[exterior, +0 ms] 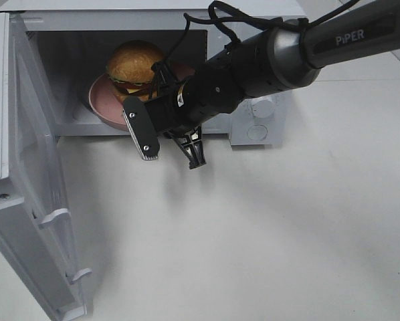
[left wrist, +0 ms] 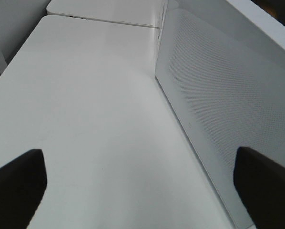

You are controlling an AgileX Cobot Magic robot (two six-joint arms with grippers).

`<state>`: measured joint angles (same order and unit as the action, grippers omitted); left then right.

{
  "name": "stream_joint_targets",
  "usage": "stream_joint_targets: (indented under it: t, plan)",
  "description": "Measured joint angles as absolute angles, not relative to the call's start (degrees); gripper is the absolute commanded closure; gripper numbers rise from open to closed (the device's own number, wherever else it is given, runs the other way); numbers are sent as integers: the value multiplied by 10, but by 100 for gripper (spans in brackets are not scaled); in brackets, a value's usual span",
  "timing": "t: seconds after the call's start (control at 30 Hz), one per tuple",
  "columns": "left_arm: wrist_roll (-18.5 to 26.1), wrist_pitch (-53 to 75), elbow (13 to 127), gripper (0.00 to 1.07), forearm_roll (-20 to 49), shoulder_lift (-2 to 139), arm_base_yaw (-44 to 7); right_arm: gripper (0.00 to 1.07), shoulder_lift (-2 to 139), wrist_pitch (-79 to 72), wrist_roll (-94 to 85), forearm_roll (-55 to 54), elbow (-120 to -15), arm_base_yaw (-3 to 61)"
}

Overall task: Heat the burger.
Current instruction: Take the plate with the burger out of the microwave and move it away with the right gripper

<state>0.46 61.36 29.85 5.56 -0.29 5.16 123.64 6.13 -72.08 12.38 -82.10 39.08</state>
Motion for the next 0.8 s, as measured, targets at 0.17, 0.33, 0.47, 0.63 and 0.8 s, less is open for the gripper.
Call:
stream_joint_targets:
  t: [0.17, 0.33, 0.47, 0.63, 0.8]
  plan:
    - [5, 614, 299, 7, 56, -3, 52, 107, 1218, 59, -721, 126, -795, 391]
    - [5, 614, 299, 7, 56, -3, 52, 107, 1194, 44, -721, 128, -762, 391]
    - [5, 614, 299, 7, 56, -3, 52, 107, 1180, 30, -721, 129, -741, 392]
    - [5, 614, 299, 7, 56, -3, 52, 107, 1144, 0, -727, 134, -688, 395]
    - [5, 614, 299, 7, 56, -3, 52, 107, 1121, -5, -731, 138, -657, 396]
